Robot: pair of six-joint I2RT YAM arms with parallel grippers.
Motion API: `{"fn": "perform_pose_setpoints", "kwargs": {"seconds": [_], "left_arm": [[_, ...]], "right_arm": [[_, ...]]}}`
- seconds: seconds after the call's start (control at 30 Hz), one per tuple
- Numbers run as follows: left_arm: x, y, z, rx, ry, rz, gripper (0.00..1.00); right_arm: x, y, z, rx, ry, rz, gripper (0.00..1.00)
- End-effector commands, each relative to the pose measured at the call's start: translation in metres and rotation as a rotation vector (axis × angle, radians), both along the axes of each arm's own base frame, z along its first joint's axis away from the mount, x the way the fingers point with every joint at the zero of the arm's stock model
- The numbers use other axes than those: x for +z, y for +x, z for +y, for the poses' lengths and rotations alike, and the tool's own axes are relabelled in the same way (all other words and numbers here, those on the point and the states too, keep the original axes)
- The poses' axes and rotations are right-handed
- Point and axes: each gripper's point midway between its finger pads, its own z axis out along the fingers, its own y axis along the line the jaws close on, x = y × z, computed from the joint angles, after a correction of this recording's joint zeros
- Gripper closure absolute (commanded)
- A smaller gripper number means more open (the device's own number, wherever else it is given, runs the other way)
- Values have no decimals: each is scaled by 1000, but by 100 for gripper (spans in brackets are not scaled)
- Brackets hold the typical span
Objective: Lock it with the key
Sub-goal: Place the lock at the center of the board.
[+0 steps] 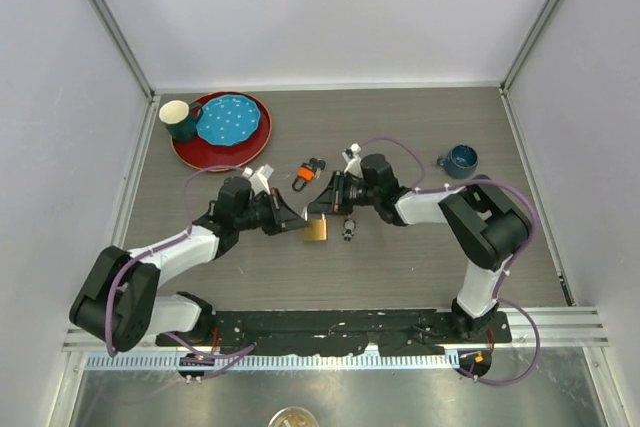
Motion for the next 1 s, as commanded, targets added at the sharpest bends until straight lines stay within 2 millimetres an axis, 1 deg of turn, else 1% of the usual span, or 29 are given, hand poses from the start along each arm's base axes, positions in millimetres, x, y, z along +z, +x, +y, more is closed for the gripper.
{"fn": "perform_pose_setpoints", "kwargs": {"seconds": [0.0, 0.07, 0.1, 0.2, 0.23, 0.27, 0.37, 0.43, 0.57, 0.73, 0.83, 0.87, 0.93, 0.97], "left_arm": [[-11, 14, 28, 109, 40, -6, 100], [-18, 17, 40, 154, 62, 17, 100], [-20, 16, 43, 164, 70, 20, 100], [-28, 16, 56, 206, 112, 38, 100], [-31, 14, 59, 212, 125, 53, 100], [-33, 16, 64, 235, 139, 53, 100], [-39, 13, 74, 262, 175, 64, 100], [-43, 11, 80, 276, 197, 69, 100], [-49, 10, 85, 280, 213, 80, 100], [-56, 11, 86, 275, 226, 85, 100], [-60, 12, 85, 267, 229, 93, 100], [-63, 12, 85, 262, 233, 97, 100], [-64, 12, 84, 261, 231, 102, 100], [-65, 12, 84, 258, 233, 104, 100]], "right_arm": [[27, 10, 38, 3, 148, -85, 98], [20, 8, 46, 3, 159, -68, 99], [15, 6, 53, 0, 168, -52, 99], [9, 6, 62, -9, 175, -40, 98], [3, 5, 66, -20, 166, -29, 98], [1, 5, 68, -22, 164, -26, 99], [-4, 7, 74, -40, 154, -16, 99], [-5, 8, 78, -45, 154, -11, 98], [-14, 9, 82, -65, 132, 5, 98], [-21, 7, 78, -71, 104, 9, 98], [-25, 6, 73, -73, 74, -4, 93], [-31, 4, 71, -71, 44, 9, 89], [-31, 5, 69, -64, 17, -19, 85], [-37, 4, 67, -65, -13, -8, 74]]}}
